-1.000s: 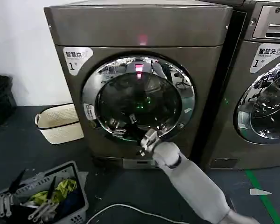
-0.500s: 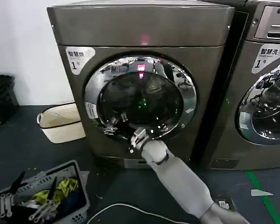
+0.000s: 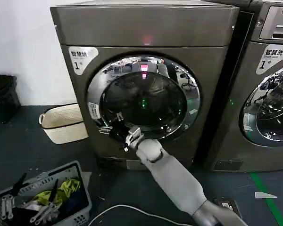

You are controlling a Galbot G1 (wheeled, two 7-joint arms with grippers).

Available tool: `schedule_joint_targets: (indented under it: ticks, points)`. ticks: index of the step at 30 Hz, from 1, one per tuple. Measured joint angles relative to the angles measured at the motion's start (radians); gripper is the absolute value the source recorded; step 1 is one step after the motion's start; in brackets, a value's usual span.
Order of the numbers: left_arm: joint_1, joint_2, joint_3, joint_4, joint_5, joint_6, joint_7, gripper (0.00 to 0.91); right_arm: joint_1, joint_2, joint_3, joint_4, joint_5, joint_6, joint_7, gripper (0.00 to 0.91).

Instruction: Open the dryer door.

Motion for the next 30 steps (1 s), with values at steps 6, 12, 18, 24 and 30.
schedule_joint_targets:
  ticks: [6,12,18,24,30]
  points:
    - [0.003,0.0,-0.001,-0.005,0.0,-0.002,0.0,0.907,0.013,0.015,-0.003,-0.019,0.002,-0.001,-0.022,0.907]
    - [0.006,0.0,-0.002,-0.009,-0.001,-0.003,-0.001,0.907,0.029,0.031,-0.011,-0.048,0.007,0.026,-0.07,0.907]
    - [0.008,0.0,-0.002,-0.013,-0.001,-0.003,-0.001,0.907,0.044,0.032,-0.025,-0.069,0.023,0.045,-0.138,0.907]
    - [0.009,0.0,-0.003,-0.014,-0.002,-0.004,-0.002,0.907,0.048,0.019,-0.036,-0.068,0.05,0.054,-0.216,0.907]
    - [0.005,0.0,-0.002,-0.012,-0.002,-0.004,-0.002,0.907,0.05,-0.003,-0.043,-0.06,0.064,0.073,-0.287,0.907]
